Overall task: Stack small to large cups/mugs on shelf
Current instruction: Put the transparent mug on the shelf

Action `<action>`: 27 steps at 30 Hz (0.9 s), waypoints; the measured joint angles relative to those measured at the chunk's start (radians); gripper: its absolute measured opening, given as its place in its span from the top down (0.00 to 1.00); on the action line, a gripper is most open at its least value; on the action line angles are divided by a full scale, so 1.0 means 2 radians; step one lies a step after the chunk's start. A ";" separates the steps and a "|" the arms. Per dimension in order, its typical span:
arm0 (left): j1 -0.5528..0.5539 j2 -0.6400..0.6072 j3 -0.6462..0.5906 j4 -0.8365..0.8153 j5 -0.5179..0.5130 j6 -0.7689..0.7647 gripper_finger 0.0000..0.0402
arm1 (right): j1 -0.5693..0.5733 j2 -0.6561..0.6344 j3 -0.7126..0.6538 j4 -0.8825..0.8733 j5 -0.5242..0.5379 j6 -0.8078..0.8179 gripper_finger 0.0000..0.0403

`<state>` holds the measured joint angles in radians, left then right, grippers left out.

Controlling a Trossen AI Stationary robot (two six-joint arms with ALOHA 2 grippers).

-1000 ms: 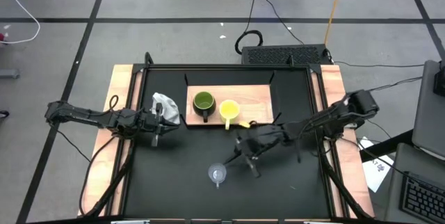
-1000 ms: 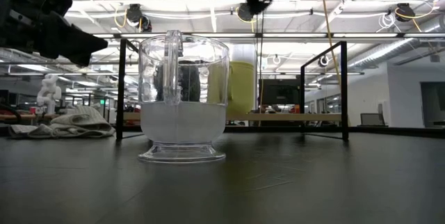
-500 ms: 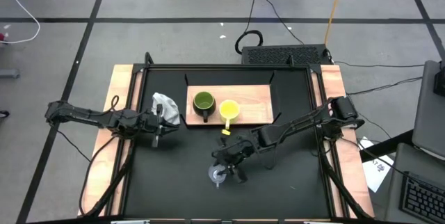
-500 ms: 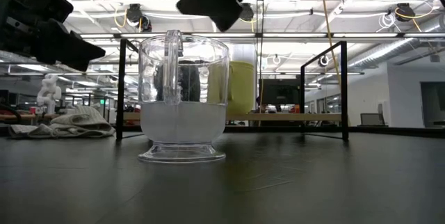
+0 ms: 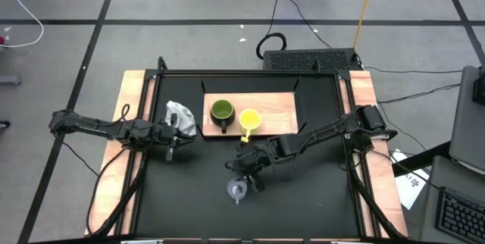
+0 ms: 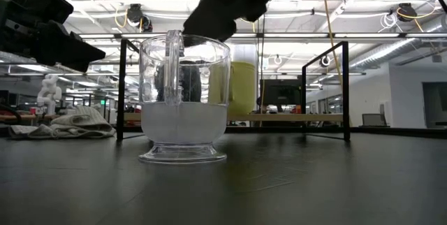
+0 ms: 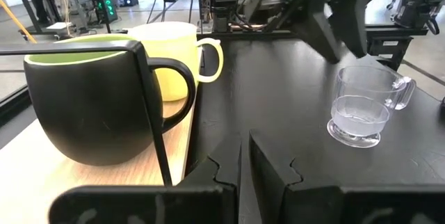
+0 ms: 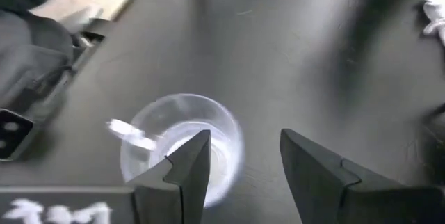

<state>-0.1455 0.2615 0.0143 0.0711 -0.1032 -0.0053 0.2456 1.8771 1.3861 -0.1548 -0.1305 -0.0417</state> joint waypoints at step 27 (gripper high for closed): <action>0.000 0.000 0.000 -0.007 0.000 0.000 0.92 | -0.002 0.027 -0.001 -0.001 -0.002 0.015 0.59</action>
<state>-0.1452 0.2615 0.0139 0.0563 -0.1032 -0.0051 0.2413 1.9305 1.3846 -0.1565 -0.1349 -0.0123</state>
